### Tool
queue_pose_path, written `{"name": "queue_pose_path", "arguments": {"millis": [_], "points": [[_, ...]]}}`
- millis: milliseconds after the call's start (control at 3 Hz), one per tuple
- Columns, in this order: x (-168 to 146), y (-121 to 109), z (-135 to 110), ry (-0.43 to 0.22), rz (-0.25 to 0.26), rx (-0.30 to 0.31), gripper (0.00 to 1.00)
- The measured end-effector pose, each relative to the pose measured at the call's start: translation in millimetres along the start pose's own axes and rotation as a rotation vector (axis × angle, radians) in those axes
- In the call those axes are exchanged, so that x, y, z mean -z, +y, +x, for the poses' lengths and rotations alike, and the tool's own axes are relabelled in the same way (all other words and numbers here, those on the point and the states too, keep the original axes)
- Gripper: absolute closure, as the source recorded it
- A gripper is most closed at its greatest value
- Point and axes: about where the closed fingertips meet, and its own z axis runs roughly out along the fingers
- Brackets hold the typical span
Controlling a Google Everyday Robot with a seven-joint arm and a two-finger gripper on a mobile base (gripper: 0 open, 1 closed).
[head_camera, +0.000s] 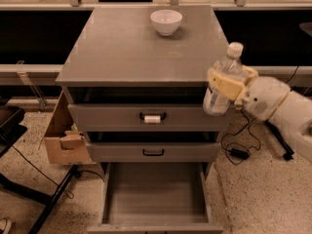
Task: Pick blue plastic bottle from bottom drawer and place on counter
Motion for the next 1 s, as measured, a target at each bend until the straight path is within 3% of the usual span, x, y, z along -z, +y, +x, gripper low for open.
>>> {"name": "queue_pose_path", "arguments": {"millis": [333, 667, 1000], "points": [[-36.8, -28.1, -55.0, -0.019, 0.07, 0.003, 1.0], [-77.9, -61.0, -86.2, -0.03, 0.137, -0.007, 1.0], [-117.9, -90.8, -92.8, -0.026, 0.174, -0.008, 1.0]]}}
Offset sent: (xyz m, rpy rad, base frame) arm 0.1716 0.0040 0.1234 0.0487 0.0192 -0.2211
